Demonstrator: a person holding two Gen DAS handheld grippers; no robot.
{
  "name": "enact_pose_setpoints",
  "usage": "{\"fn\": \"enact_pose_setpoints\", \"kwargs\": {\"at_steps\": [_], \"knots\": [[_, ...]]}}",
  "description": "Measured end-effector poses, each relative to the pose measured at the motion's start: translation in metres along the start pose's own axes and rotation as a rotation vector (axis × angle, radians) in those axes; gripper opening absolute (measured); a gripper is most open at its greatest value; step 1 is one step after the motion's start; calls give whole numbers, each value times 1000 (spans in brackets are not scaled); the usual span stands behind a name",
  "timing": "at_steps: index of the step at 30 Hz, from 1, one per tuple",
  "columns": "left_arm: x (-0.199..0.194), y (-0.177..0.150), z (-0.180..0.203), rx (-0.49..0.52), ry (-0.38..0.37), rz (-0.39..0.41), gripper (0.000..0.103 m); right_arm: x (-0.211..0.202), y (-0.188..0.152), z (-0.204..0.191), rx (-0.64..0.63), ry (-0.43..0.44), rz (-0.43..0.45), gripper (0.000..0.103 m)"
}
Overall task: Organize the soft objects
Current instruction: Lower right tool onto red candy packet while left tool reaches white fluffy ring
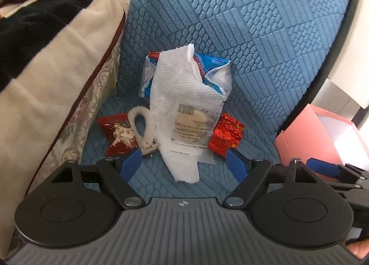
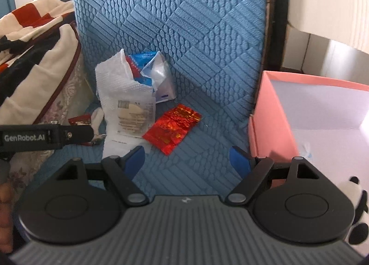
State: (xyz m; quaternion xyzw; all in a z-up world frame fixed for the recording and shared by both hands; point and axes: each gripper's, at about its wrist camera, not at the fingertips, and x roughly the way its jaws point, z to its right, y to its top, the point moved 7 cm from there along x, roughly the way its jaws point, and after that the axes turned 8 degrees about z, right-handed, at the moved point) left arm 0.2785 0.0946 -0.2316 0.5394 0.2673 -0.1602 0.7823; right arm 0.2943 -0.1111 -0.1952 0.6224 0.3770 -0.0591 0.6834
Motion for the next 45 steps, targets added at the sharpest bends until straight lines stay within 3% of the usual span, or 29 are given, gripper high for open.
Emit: {"fn": "enact_pose_setpoints", "kwargs": {"at_steps": [12,14,20,26,31,35,38,41,43,45], "knots": [[41,22,-9,34,58,-53,81,54,10,-14,-64,34,-41,82],[47,25,-14,31,73,-69,69,65,10,-15,-62,50,-53,82],[64,29,-33,-52,64,-123,61,102,0,-4,-5,49,-127,82],[75,30,-40,-98,57,-150,55,125,1,-9,12,57,-141,82],[84,26,-45,-108,67,-166,40,141,-3,-26,-69,56,-151,82],[88,23,-44,-98,65,-178,39,152,-9,-31,-86,56,-163,82],[90,21,-46,-94,78,-181,39,153,-10,-35,-101,76,-170,72],[92,20,-51,-118,82,-184,39,153,-8,-35,-99,79,-175,53],[90,20,-51,-107,86,-180,39,152,-5,-32,-100,64,-179,35],[90,19,-51,-105,87,-178,39,155,-2,-26,-104,53,-185,29]]}}
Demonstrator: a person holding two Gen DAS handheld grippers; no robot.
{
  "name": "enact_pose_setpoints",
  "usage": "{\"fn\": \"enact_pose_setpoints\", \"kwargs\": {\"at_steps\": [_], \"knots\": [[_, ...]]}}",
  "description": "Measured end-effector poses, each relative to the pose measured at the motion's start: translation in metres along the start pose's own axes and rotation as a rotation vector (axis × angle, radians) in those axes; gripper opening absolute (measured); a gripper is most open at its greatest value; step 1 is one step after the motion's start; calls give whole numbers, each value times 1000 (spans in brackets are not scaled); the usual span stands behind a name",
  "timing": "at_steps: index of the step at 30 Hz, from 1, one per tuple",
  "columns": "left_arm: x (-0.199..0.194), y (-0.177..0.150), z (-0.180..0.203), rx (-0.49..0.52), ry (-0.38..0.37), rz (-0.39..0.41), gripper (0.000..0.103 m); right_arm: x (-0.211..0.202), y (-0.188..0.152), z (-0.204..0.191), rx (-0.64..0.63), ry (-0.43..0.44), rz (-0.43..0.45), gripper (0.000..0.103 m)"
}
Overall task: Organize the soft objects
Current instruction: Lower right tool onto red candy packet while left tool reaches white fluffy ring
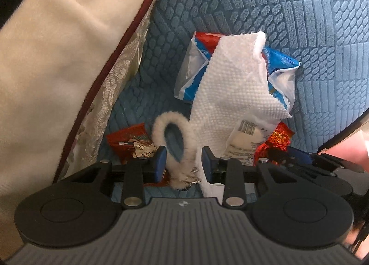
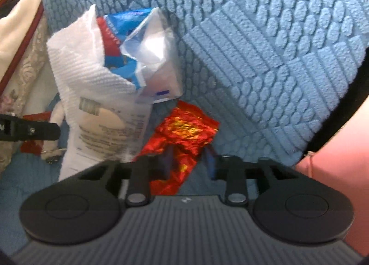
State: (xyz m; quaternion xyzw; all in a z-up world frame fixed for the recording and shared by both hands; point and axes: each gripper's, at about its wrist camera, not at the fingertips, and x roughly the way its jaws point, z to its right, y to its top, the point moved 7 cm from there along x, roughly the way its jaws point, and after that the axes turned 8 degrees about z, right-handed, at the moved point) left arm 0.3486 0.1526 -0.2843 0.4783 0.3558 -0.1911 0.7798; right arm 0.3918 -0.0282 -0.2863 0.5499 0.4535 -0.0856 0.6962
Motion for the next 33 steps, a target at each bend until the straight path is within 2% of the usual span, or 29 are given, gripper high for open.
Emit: {"fn": "enact_pose_setpoints", "kwargs": {"at_steps": [4,8,12,15,23,24,26,27,28,30,33], "knots": [[2,-3,1,4,-2,-2,39,-1,1,6,14,3,-9,17],[2,-4,2,3,-5,0,39,-8,2,12,26,5,-8,15],[4,-5,3,11,-14,7,39,-17,8,17,34,7,4,4],[2,-4,6,16,-29,19,39,-23,15,21,65,21,19,4],[11,-12,11,54,19,8,39,-14,18,43,203,19,30,7],[11,-12,10,51,23,10,39,-13,18,45,213,20,35,9],[12,-13,6,37,31,10,39,-10,18,52,243,11,40,27],[13,-12,4,27,30,10,39,-9,18,56,259,15,48,48],[14,-11,2,19,28,9,38,-9,19,58,269,25,59,61],[15,-11,-1,13,33,10,34,-7,22,58,259,22,64,61],[17,-11,-2,2,45,14,29,2,24,53,214,-28,61,61]]}}
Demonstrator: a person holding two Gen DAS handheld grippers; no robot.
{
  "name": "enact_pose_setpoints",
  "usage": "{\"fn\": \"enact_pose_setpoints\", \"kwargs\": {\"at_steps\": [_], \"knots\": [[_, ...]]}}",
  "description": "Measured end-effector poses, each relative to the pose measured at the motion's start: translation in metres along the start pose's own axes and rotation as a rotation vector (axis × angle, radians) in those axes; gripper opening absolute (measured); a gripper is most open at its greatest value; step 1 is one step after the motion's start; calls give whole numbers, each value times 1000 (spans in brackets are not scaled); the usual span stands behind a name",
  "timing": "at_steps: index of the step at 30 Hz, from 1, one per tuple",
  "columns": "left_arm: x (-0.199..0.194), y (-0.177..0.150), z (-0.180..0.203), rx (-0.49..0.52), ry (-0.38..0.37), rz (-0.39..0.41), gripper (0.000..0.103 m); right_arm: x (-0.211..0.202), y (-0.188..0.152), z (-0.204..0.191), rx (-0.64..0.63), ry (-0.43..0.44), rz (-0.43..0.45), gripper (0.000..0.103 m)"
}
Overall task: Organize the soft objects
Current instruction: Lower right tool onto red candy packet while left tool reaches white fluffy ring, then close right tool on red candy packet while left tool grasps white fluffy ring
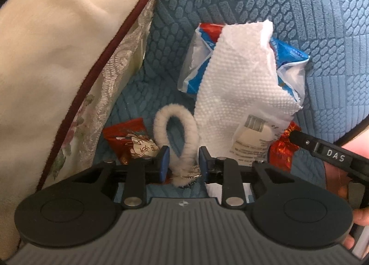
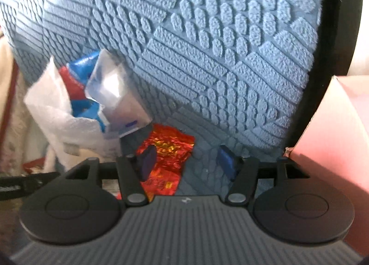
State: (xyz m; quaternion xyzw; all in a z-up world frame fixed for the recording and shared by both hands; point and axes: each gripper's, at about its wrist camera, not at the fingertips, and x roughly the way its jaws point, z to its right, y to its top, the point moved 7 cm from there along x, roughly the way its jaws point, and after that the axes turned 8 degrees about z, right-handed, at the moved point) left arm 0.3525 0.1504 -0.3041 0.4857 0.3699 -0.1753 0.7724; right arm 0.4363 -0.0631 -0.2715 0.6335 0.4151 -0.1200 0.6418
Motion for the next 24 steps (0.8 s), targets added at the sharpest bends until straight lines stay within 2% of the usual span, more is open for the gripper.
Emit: {"fn": "enact_pose_setpoints", "kwargs": {"at_steps": [2,5,11,15,17,20,24], "knots": [[1,0,-1,-1,11,2,20,5,1,-4,11,18,-5,61],[1,-2,-2,-10,9,-1,14,8,3,-13,21,17,-5,61],[2,-2,-1,-7,21,3,14,13,-10,-39,-8,7,-24,62],[0,-2,-3,-35,10,4,14,22,-27,-60,-76,-5,-38,69],[0,-1,-4,-32,10,6,14,24,-31,-71,-132,-19,-31,69],[-1,-1,-4,-16,13,15,14,28,-36,-79,-135,-26,-16,69],[0,-4,0,14,37,28,14,34,-40,-81,-151,-32,-11,63]]}}
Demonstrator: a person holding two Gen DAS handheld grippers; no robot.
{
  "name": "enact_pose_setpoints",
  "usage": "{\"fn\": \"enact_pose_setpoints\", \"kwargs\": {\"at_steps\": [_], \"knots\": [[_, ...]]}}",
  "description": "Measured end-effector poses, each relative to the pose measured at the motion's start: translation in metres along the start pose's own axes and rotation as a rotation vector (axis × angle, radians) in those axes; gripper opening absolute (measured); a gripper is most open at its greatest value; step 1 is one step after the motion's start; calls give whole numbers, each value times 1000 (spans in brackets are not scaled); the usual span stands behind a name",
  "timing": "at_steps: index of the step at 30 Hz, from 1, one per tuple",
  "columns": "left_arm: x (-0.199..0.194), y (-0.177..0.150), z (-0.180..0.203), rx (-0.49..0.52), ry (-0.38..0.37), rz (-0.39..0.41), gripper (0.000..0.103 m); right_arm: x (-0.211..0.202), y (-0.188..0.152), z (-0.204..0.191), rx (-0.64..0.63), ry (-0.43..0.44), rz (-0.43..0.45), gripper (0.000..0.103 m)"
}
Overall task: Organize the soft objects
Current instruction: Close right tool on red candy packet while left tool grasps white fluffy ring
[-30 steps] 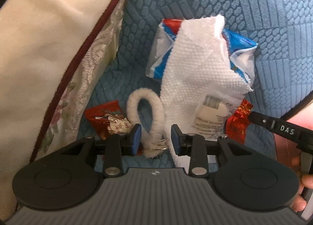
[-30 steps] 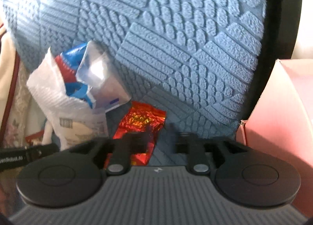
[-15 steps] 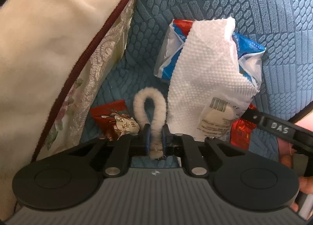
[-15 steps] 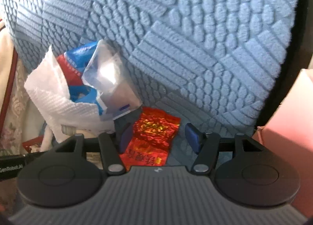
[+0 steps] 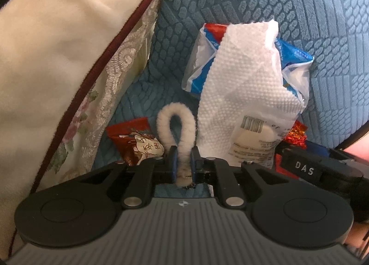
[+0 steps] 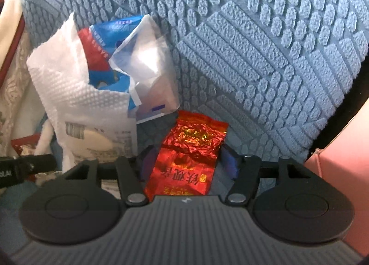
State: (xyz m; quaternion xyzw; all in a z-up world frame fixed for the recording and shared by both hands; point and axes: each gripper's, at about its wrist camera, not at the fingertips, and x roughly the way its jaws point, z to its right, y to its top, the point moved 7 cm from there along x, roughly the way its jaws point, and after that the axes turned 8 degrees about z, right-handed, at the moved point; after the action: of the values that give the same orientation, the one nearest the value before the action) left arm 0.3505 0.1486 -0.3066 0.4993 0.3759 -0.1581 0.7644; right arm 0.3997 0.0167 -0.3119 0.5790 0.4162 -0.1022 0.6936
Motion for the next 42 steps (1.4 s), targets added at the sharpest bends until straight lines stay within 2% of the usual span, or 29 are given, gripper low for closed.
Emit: {"fn": "enact_pose_setpoints", "kwargs": {"at_steps": [3,6,12,17,24,33,42], "knots": [[-1,-1,3,3,7,8,12,-3,-3,10,5,2,-3,61],[-5,1,2,-5,12,27,11,-8,9,20,-27,7,3,57],[-19,6,4,-16,-3,48,10,-17,14,29,-40,1,-9,57],[-31,12,3,-39,-28,62,10,-27,14,55,-28,-3,5,57],[-52,11,6,-50,-57,77,10,-54,9,50,-50,-10,12,57],[-73,14,5,-53,-87,115,10,-106,-17,49,-21,17,8,57],[-103,8,5,-14,-95,129,10,-145,-27,39,-7,20,22,57]]}}
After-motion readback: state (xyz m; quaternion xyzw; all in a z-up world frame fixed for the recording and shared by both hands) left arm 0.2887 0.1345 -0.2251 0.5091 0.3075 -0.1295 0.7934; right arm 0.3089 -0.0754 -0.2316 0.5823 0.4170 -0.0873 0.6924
